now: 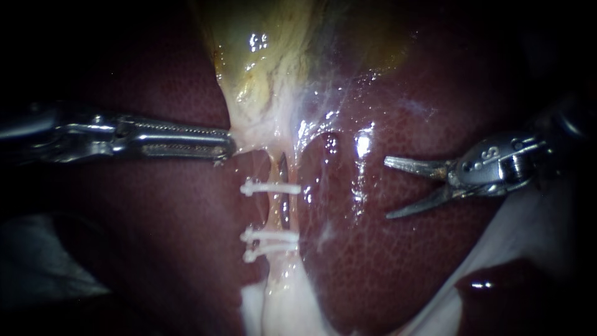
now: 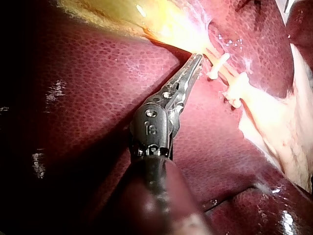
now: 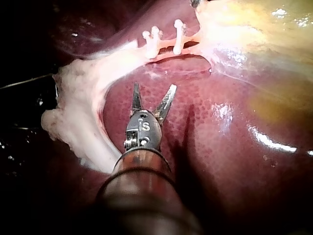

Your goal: Go to the cutting position left tube

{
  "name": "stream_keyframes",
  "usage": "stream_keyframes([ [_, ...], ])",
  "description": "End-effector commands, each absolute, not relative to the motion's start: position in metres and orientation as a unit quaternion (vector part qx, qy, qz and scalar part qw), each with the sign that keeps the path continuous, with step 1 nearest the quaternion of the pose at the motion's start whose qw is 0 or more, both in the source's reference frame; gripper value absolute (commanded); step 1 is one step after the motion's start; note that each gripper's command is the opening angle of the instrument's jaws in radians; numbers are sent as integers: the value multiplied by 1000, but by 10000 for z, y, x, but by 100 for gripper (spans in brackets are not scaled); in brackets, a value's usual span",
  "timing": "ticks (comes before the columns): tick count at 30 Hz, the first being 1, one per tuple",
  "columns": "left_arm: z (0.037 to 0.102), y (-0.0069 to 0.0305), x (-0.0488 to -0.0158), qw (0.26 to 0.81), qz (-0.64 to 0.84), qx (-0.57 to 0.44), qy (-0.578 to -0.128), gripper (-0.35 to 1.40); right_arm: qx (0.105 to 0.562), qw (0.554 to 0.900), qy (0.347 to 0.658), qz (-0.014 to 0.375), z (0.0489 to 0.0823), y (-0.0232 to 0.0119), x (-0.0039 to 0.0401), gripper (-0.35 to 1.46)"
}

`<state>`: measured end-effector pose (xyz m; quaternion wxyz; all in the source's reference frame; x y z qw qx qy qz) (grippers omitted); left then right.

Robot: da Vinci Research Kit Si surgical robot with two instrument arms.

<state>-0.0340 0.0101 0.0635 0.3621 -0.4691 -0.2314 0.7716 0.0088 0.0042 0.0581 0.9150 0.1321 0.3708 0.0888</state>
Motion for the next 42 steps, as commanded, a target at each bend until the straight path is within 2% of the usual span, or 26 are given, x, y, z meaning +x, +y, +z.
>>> stream_keyframes([
  [1,632,103,-338,362,771,-469,-233,-35,132,915,371,89,581,42,88,144],
  [9,585,129,-298,375,769,-468,-224,-35,136,913,374,88,581,42,89,144],
  [13,581,128,-293,376,768,-468,-223,-35,180,898,394,74,581,43,101,142],
  [16,582,127,-296,376,768,-468,-222,-35,193,890,408,66,582,37,119,142],
  [20,580,125,-297,377,768,-468,-221,-35,228,873,423,80,585,24,143,135],
  [31,577,122,-300,377,769,-468,-218,-35,291,840,443,113,628,-6,203,137],
  [42,575,121,-302,377,769,-468,-218,-35,329,821,447,132,677,-1,219,139],
])
